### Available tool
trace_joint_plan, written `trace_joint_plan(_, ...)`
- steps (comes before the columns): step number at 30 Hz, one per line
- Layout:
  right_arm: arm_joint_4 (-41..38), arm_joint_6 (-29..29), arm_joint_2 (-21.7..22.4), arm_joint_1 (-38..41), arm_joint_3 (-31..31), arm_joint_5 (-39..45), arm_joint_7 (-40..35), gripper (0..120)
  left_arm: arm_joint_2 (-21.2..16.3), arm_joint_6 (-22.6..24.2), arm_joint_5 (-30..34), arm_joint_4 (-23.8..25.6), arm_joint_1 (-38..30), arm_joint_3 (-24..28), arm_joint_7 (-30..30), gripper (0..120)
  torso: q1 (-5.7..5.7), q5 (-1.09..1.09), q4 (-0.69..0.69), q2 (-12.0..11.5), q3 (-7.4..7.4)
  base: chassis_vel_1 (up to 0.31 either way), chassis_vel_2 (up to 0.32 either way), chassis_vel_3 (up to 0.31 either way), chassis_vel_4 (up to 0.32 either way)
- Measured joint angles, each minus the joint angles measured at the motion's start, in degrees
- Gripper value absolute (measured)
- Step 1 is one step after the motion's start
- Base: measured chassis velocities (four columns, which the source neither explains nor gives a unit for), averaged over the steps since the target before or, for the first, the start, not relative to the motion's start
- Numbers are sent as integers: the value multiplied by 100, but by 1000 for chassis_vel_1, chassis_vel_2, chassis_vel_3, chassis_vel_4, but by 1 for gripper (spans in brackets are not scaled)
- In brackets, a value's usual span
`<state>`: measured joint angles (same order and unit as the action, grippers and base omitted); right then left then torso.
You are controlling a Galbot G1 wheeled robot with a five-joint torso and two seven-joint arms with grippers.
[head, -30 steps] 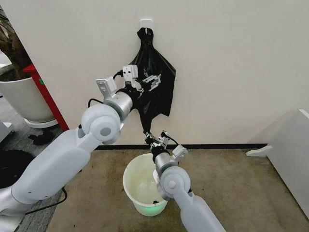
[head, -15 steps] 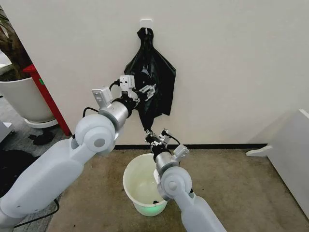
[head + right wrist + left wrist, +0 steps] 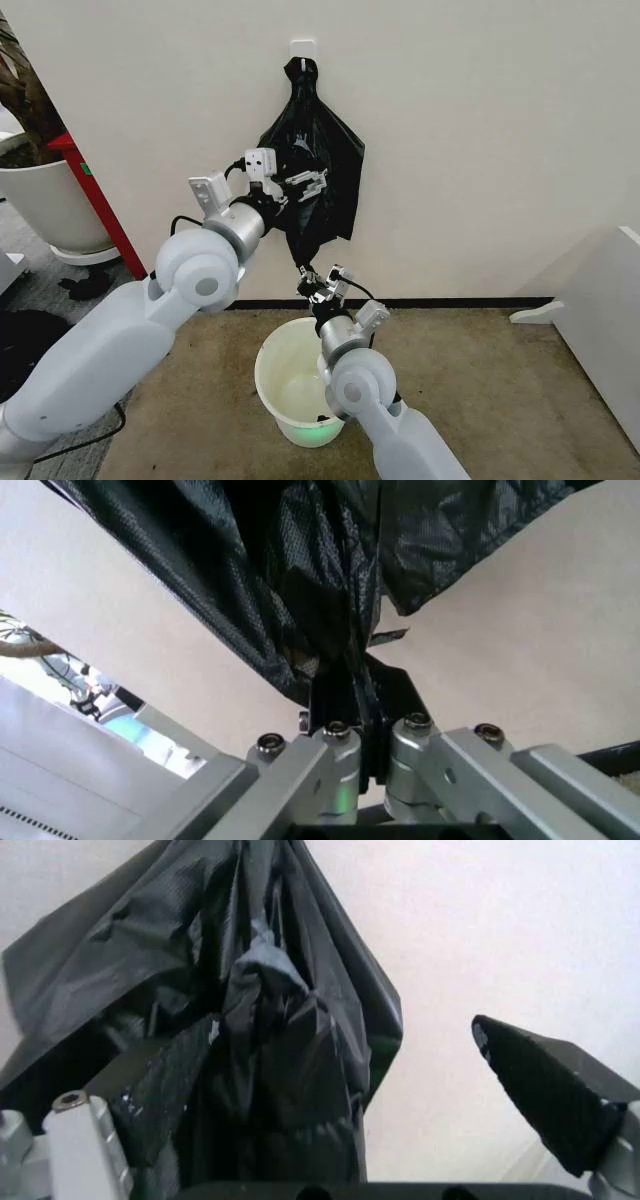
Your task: Place the garbage bag over the trash bin.
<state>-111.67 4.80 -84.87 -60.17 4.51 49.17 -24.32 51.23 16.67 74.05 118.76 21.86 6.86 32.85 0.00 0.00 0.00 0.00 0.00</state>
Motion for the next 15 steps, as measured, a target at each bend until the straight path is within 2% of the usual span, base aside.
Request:
trace_joint_plan(7, 41, 3, -7, 1, -9, -7, 18, 0, 143, 99, 82, -111, -238, 131, 332, 95, 0, 0, 0, 0, 0, 0, 0, 0, 0)
trace_joint_plan(9, 71, 3, -4, 1, -35, -7, 34, 0, 147, 140, 99, -124, -255, 154, 443, 88, 0, 0, 1, 0, 0, 0, 0, 0, 0)
trace_joint_plan(15, 122, 3, 7, 15, -85, 7, 48, 0, 201, 256, 89, -129, -333, 241, 913, 79, 0, 0, 0, 0, 0, 0, 0, 0, 0)
